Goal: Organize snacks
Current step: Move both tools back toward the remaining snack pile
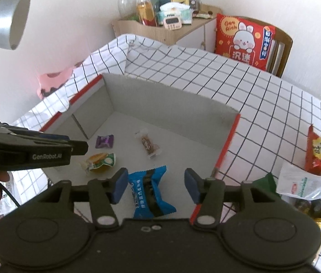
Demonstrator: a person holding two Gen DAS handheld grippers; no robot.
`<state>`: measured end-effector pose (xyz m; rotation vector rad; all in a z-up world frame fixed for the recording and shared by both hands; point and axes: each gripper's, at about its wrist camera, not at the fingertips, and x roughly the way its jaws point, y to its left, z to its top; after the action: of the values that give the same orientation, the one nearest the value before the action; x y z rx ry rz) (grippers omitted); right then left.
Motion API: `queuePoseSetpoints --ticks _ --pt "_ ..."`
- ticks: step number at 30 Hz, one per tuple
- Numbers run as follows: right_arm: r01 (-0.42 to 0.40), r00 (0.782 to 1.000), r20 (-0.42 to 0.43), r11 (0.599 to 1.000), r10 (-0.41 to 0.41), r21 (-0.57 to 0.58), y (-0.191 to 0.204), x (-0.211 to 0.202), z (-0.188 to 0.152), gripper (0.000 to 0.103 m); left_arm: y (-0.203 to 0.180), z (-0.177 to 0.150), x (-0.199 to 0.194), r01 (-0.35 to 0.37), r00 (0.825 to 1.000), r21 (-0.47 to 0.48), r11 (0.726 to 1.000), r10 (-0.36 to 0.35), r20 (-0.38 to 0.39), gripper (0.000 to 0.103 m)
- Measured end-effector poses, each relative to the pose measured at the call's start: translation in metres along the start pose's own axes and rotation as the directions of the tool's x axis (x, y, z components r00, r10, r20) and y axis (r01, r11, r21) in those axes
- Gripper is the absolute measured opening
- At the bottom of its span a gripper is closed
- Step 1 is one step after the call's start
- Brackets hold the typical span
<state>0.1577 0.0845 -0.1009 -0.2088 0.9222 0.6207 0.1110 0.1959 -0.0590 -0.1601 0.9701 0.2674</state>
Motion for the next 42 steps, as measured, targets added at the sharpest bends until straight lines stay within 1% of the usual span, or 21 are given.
queuePoseSetpoints --ticks 2,8,10,12,13,16,17,18,19,20,22,24,27,28,29,31,35,38,41,42 --pt "-0.004 1.0 0.021 1.0 0.004 -0.002 -0.001 -0.01 -0.002 0.063 -0.007 -0.002 -0.009 0.013 1.0 0.007 1.0 -0.013 0.021 0.03" --pt "-0.018 0.997 0.071 1.0 0.017 0.02 -0.012 -0.042 -0.01 0.066 -0.026 -0.01 -0.033 0.064 0.996 0.024 0.998 -0.065 0.066 0.031" --pt "-0.021 0.996 0.088 0.999 0.018 0.028 -0.016 -0.053 -0.014 0.067 -0.033 -0.013 -0.041 0.076 0.994 0.027 0.997 -0.078 0.082 0.035" --pt "-0.024 0.994 0.104 0.999 0.02 0.037 -0.021 -0.063 -0.018 0.067 -0.041 -0.016 -0.05 0.095 0.99 0.028 0.995 -0.097 0.107 0.049" --pt "-0.027 0.994 0.111 0.999 0.022 0.041 -0.024 -0.068 -0.021 0.068 -0.046 -0.018 -0.055 0.1 0.987 0.032 0.995 -0.103 0.12 0.05" --pt "-0.03 0.99 0.136 0.998 0.023 0.05 -0.033 -0.084 -0.029 0.073 -0.061 -0.022 -0.067 0.106 0.982 0.062 0.992 -0.114 0.151 0.051" --pt "-0.031 0.989 0.144 0.998 0.023 0.053 -0.035 -0.089 -0.032 0.073 -0.066 -0.023 -0.07 0.111 0.98 0.07 0.991 -0.121 0.159 0.053" --pt "-0.031 0.988 0.153 0.998 0.022 0.057 -0.039 -0.094 -0.035 0.074 -0.072 -0.025 -0.074 0.116 0.978 0.078 0.99 -0.128 0.168 0.058" --pt "-0.029 0.986 0.163 0.998 0.019 0.061 -0.042 -0.1 -0.038 0.075 -0.077 -0.027 -0.077 0.121 0.975 0.083 0.989 -0.134 0.177 0.061" --pt "-0.027 0.985 0.171 0.998 0.016 0.064 -0.046 -0.105 -0.041 0.078 -0.082 -0.029 -0.08 0.125 0.972 0.088 0.988 -0.14 0.188 0.065" --pt "-0.016 0.983 0.185 0.997 0.002 0.077 -0.056 -0.116 -0.048 0.081 -0.096 -0.033 -0.084 0.134 0.967 0.105 0.985 -0.153 0.202 0.067" --pt "-0.009 0.981 0.195 0.995 -0.01 0.097 -0.068 -0.126 -0.056 0.083 -0.109 -0.037 -0.087 0.142 0.965 0.121 0.982 -0.165 0.206 0.067" --pt "0.023 0.976 0.21 0.991 -0.05 0.13 -0.087 -0.139 -0.068 0.087 -0.128 -0.043 -0.088 0.162 0.96 0.146 0.976 -0.19 0.205 0.067" --pt "0.03 0.975 0.215 0.989 -0.06 0.141 -0.093 -0.143 -0.073 0.09 -0.137 -0.046 -0.087 0.172 0.958 0.158 0.972 -0.202 0.202 0.067" --pt "0.036 0.974 0.217 0.987 -0.069 0.154 -0.099 -0.146 -0.077 0.093 -0.143 -0.046 -0.086 0.176 0.958 0.164 0.971 -0.208 0.2 0.068" --pt "0.045 0.97 0.227 0.981 -0.088 0.187 -0.113 -0.153 -0.087 0.096 -0.156 -0.049 -0.085 0.192 0.954 0.178 0.965 -0.226 0.196 0.073" --pt "0.07 0.964 0.236 0.973 -0.123 0.221 -0.135 -0.162 -0.102 0.1 -0.18 -0.055 -0.082 0.213 0.949 0.198 0.957 -0.251 0.193 0.073" --pt "0.102 0.957 0.242 0.966 -0.16 0.237 -0.15 -0.168 -0.114 0.102 -0.197 -0.057 -0.077 0.232 0.943 0.208 0.95 -0.272 0.191 0.074" --pt "0.107 0.956 0.238 0.958 -0.173 0.267 -0.169 -0.171 -0.123 0.103 -0.213 -0.06 -0.07 0.254 0.938 0.213 0.943 -0.294 0.182 0.079" --pt "0.111 0.955 0.233 0.953 -0.18 0.282 -0.176 -0.172 -0.126 0.103 -0.218 -0.062 -0.068 0.256 0.938 0.216 0.942 -0.297 0.182 0.079"
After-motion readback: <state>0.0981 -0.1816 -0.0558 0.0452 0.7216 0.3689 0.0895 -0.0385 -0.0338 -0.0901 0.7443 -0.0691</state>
